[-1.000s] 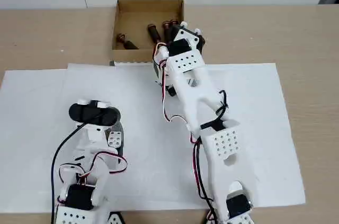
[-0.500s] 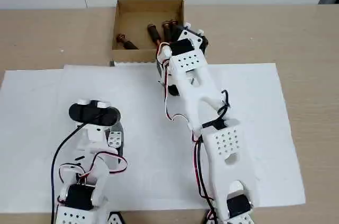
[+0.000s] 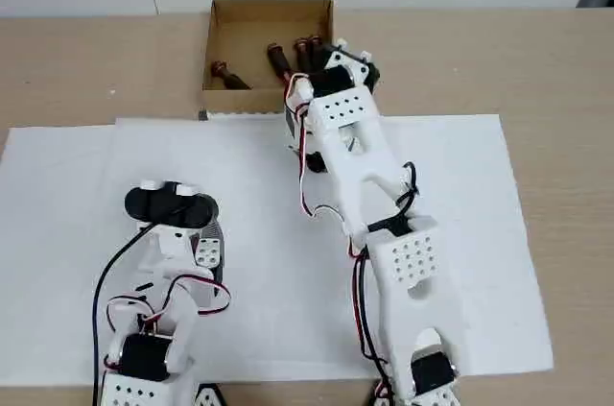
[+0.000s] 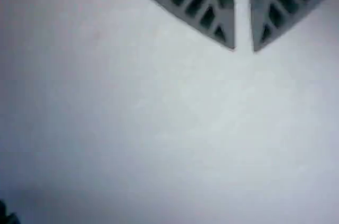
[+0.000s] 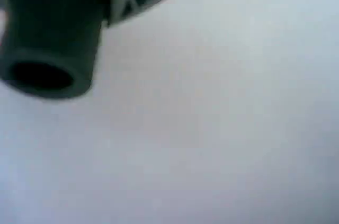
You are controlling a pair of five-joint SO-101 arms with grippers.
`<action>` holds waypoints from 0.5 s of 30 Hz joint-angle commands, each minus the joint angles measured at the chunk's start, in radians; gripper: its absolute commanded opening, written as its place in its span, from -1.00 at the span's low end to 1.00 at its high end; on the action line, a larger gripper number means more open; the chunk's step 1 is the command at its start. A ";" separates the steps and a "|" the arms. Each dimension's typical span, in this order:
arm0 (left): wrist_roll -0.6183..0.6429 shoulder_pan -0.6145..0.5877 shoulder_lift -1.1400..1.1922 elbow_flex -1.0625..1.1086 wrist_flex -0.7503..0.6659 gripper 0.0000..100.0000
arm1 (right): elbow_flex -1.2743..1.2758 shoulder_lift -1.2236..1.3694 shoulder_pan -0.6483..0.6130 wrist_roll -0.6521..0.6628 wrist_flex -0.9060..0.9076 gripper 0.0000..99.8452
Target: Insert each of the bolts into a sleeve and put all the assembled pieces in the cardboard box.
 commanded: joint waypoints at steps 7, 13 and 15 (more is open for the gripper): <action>-0.006 0.000 -0.009 -0.007 0.005 -0.99 | -0.049 -0.424 0.001 0.150 0.025 -1.00; -0.006 -0.006 -0.008 -0.010 0.006 -0.99 | -0.028 -0.644 0.022 0.230 0.038 -1.00; -0.009 -0.025 -0.006 -0.028 0.006 -0.99 | 0.021 -0.720 0.036 0.262 0.038 -1.00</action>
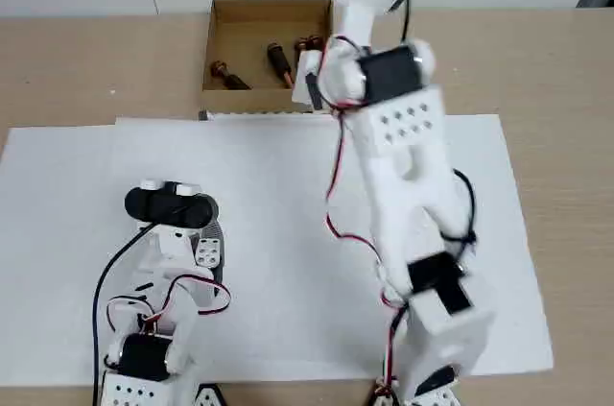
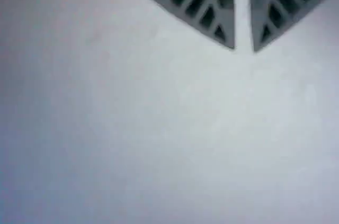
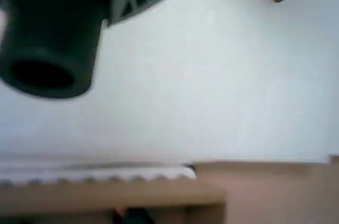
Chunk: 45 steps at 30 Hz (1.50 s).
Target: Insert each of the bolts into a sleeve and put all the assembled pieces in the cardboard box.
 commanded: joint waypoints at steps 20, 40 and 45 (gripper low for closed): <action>-0.163 -0.195 0.166 -0.552 0.367 -0.99 | 1.086 -1.067 0.334 0.052 -0.005 -1.00; 0.330 -0.198 1.290 -1.356 0.856 -0.98 | 1.728 -1.748 0.387 0.052 -0.124 -1.00; 0.411 -0.198 1.470 -1.360 0.865 -0.98 | 1.788 -1.840 0.418 0.054 -0.122 -1.00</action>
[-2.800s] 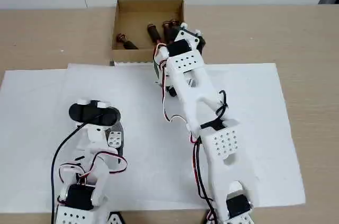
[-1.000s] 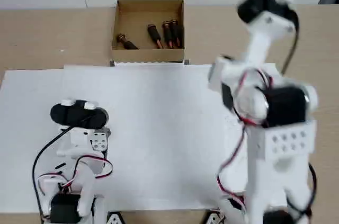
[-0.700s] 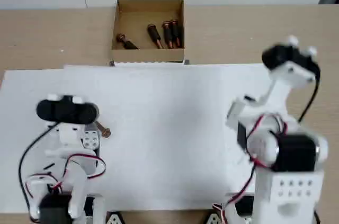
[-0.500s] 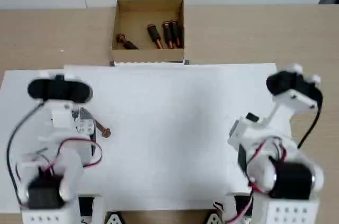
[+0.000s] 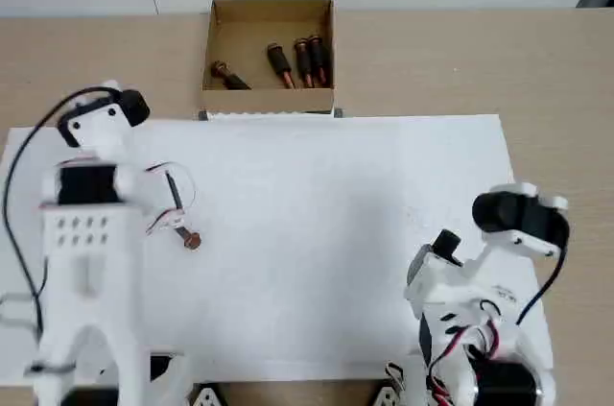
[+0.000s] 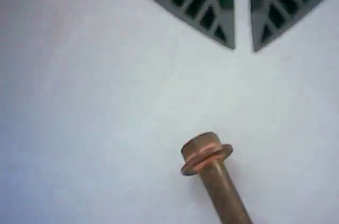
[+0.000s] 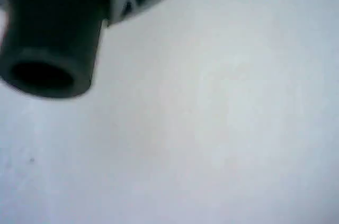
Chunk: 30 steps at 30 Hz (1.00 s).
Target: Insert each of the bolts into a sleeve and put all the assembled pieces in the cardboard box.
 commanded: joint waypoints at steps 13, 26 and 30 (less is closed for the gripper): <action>0.129 -0.006 0.282 -0.041 -0.097 -0.75 | 0.008 -0.090 0.082 0.068 -0.012 -1.00; 0.129 -0.068 0.397 -0.038 -0.203 -0.75 | 0.008 -0.090 0.076 0.081 -0.013 -1.00; 0.129 -0.072 0.434 -0.039 -0.224 -0.75 | 0.008 -0.090 0.076 0.081 -0.013 -1.00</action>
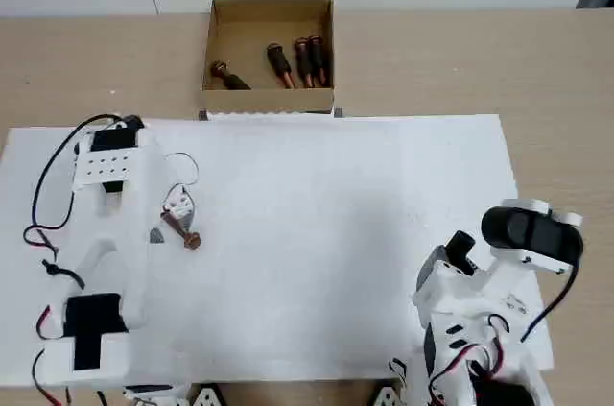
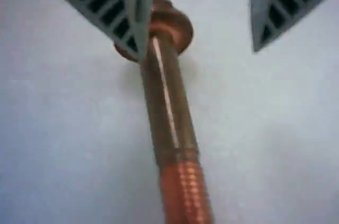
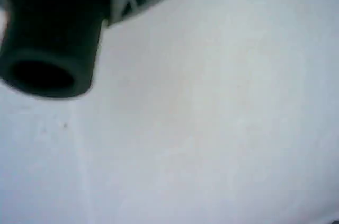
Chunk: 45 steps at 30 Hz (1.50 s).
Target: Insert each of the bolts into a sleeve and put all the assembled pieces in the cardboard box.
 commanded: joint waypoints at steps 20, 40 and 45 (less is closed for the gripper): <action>-0.002 0.051 0.135 -0.039 -0.074 -0.99 | -0.003 0.005 0.004 0.011 -0.015 -1.00; 0.724 0.086 -0.183 -0.117 -0.068 -0.99 | -0.003 -0.002 0.004 0.011 -0.012 -1.00; 0.879 0.012 -0.175 -0.120 -0.064 -0.99 | -0.003 -0.002 0.004 0.011 -0.012 -1.00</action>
